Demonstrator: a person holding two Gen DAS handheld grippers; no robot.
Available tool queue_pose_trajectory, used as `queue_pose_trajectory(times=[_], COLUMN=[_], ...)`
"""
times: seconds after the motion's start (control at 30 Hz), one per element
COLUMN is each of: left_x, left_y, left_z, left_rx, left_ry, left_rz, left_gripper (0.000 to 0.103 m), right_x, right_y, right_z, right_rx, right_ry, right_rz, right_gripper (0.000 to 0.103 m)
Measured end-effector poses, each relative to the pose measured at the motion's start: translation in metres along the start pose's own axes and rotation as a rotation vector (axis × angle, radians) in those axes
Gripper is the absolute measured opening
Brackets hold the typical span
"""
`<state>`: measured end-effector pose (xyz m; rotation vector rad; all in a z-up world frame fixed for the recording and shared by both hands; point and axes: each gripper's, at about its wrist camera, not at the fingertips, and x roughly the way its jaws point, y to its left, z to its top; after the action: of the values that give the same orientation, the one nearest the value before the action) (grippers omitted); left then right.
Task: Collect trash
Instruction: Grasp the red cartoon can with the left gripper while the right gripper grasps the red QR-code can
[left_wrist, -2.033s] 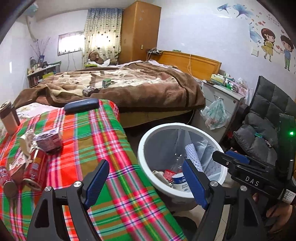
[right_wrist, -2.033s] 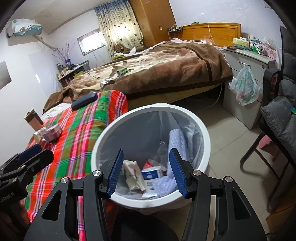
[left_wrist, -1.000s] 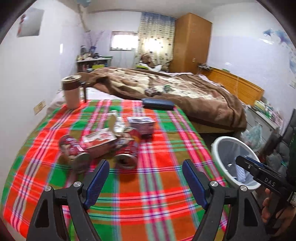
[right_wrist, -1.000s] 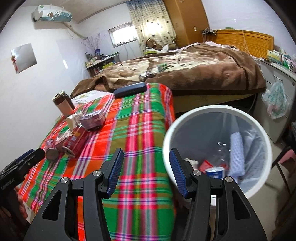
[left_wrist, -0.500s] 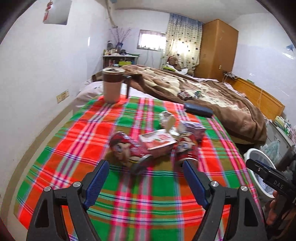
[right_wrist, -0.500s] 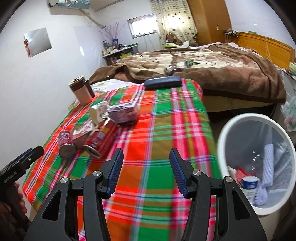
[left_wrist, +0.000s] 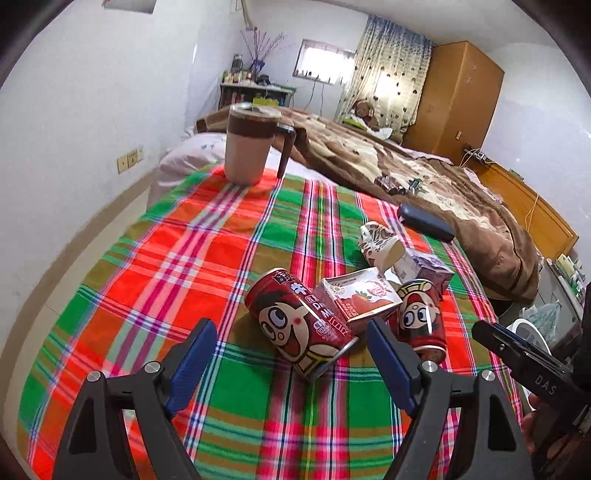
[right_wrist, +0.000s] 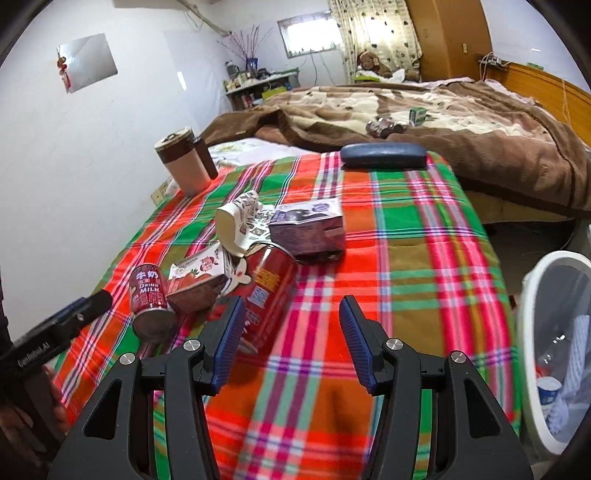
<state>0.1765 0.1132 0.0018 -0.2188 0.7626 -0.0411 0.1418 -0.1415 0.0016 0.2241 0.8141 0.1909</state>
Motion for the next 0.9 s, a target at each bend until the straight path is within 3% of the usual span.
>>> queue_pose_trajectory(times=[0.3,0.5,0.67,0.9], left_x=[0.030,0.047,0.061,0.071], left_y=[0.006,0.006,0.008,0.013], left_z=[0.014,0.014,0.013,0.013], left_rx=[-0.032,-0.015,-0.032,-0.034], left_ry=[0.043,0.088,0.138,0.156], left_rz=[-0.002,-0.007,-0.038,-0.022], left_gripper=[0.082,0.082,0.082,0.082], right_x=[0.033,0.049,0.056,0.056], right_y=[0.016,0.021,0.021,0.013], right_z=[0.011,0.011,0.010,0.007], right_rx=[0.004,-0.011,-0.023,-0.017], right_ry=[0.062,0.105,0.140,0.128], right_rz=[0.048,0.038,-0.020,-0.031], right_gripper=[0.059,0.059,0.059,0.059])
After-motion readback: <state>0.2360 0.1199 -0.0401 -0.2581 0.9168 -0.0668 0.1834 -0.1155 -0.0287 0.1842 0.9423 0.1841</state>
